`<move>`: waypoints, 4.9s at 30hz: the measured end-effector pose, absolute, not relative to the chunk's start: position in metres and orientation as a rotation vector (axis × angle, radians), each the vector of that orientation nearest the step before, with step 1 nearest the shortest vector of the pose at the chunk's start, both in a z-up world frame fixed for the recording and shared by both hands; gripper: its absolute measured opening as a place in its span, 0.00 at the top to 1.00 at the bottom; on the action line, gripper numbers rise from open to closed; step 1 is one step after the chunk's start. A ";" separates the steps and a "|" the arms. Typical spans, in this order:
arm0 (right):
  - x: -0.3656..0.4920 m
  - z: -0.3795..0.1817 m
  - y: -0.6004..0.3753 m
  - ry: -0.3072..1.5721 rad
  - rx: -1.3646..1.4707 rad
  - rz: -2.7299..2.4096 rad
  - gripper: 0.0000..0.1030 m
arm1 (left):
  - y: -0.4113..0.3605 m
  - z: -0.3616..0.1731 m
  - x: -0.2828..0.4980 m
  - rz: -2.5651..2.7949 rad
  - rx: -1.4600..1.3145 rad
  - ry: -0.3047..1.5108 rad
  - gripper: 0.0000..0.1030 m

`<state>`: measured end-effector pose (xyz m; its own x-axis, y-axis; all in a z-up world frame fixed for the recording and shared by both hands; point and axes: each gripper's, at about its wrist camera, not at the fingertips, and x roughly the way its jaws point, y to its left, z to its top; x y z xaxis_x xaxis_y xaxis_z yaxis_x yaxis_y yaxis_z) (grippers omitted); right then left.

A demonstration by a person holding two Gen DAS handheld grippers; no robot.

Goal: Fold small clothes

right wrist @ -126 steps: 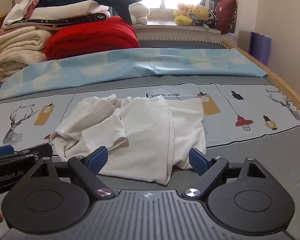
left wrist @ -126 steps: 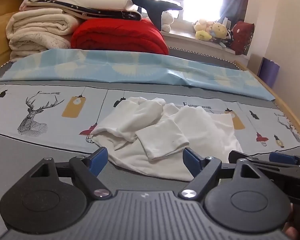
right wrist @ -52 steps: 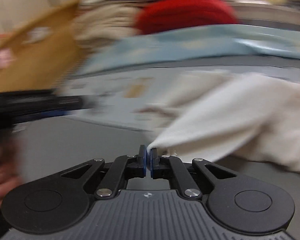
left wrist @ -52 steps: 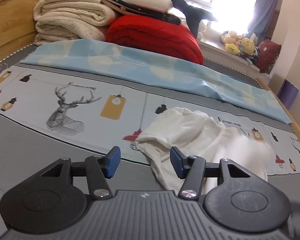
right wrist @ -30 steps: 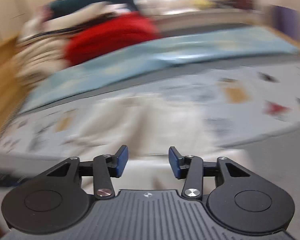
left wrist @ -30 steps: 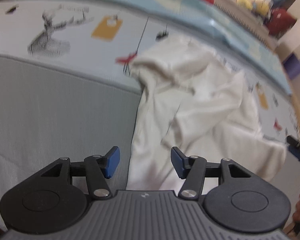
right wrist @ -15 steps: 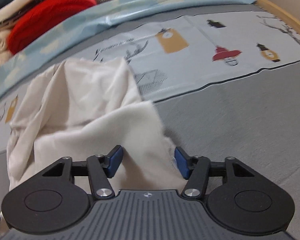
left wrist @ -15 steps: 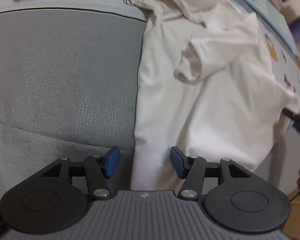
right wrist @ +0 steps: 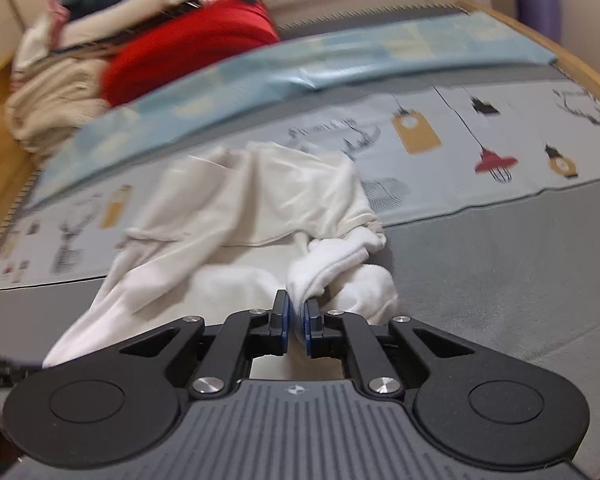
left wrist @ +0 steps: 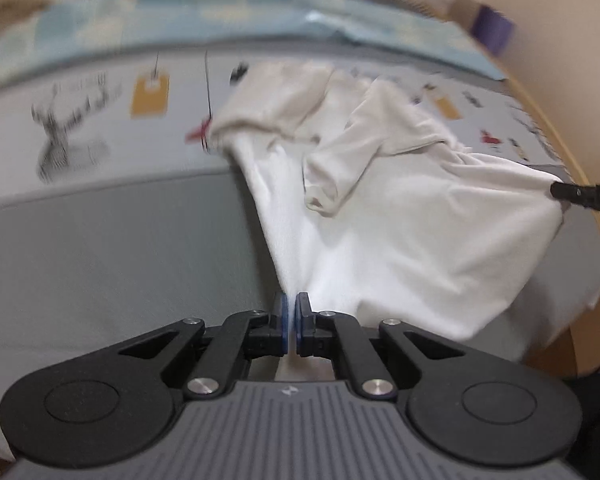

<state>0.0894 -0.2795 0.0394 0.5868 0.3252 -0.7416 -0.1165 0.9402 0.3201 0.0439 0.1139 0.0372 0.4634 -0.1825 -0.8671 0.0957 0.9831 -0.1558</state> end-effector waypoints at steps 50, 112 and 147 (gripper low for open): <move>0.074 -0.071 -0.292 1.239 0.193 0.131 0.66 | 0.154 -0.088 0.043 -0.085 -0.076 1.447 0.69; 0.045 -0.083 -0.284 1.363 -0.017 0.298 0.61 | 0.169 -0.092 0.014 -0.164 -0.032 1.469 0.84; 0.034 -0.077 -0.282 1.413 -0.013 0.165 0.70 | 0.141 -0.084 0.001 -0.242 0.145 1.446 0.90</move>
<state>0.0341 -0.2818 -0.0771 0.1473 0.1071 -0.9833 -0.1221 0.9885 0.0894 0.0007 0.1411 -0.0844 0.1059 -0.0765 -0.9914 0.2504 0.9670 -0.0479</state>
